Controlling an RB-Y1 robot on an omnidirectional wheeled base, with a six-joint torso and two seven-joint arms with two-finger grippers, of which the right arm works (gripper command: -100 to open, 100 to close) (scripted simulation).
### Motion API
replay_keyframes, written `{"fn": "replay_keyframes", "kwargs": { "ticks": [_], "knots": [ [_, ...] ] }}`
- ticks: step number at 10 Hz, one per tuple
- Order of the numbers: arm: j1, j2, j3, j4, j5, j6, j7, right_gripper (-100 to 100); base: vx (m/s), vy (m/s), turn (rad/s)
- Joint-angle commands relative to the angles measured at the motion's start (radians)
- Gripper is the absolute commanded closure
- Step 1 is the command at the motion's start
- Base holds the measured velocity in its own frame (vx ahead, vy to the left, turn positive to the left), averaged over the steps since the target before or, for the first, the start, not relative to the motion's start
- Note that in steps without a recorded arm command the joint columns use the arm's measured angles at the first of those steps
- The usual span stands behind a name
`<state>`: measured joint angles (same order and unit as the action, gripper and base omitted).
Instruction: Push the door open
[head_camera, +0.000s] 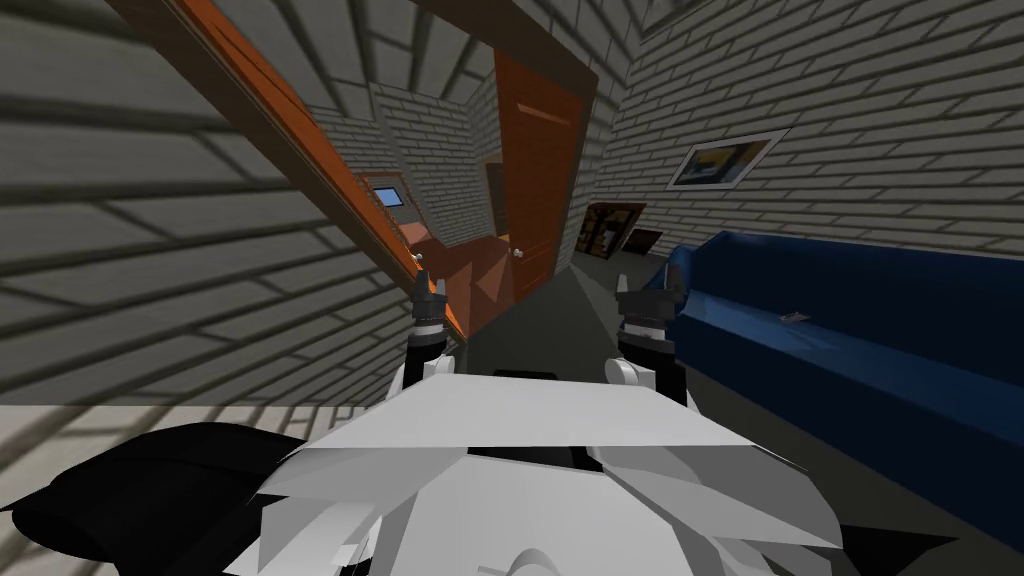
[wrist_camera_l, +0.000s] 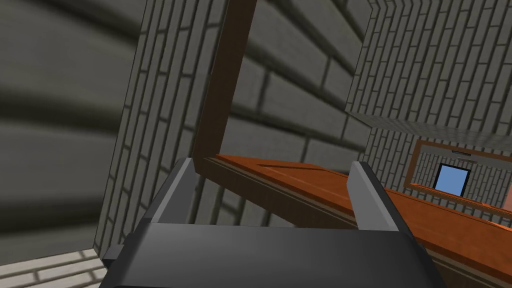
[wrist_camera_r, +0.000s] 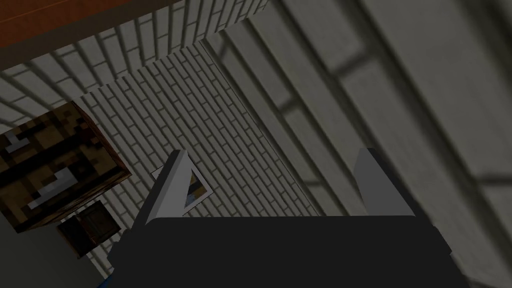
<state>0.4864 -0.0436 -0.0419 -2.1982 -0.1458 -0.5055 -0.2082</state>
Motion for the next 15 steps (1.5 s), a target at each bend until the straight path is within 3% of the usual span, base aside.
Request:
{"fn": "replay_keyframes", "kwargs": {
  "ticks": [1, 5, 15],
  "knots": [
    [-0.01, -0.009, 0.008, 0.038, -0.024, -0.016, -0.023, -100, 0.18, -0.042, 0.204],
    [-0.027, -0.022, 0.023, 0.098, -0.063, -0.041, -0.058, -100, 0.114, -0.057, 0.172],
    [-0.086, -0.051, 0.075, 0.32, -0.205, -0.133, -0.186, -100, 0.119, -0.092, 0.249]
  ]
}}
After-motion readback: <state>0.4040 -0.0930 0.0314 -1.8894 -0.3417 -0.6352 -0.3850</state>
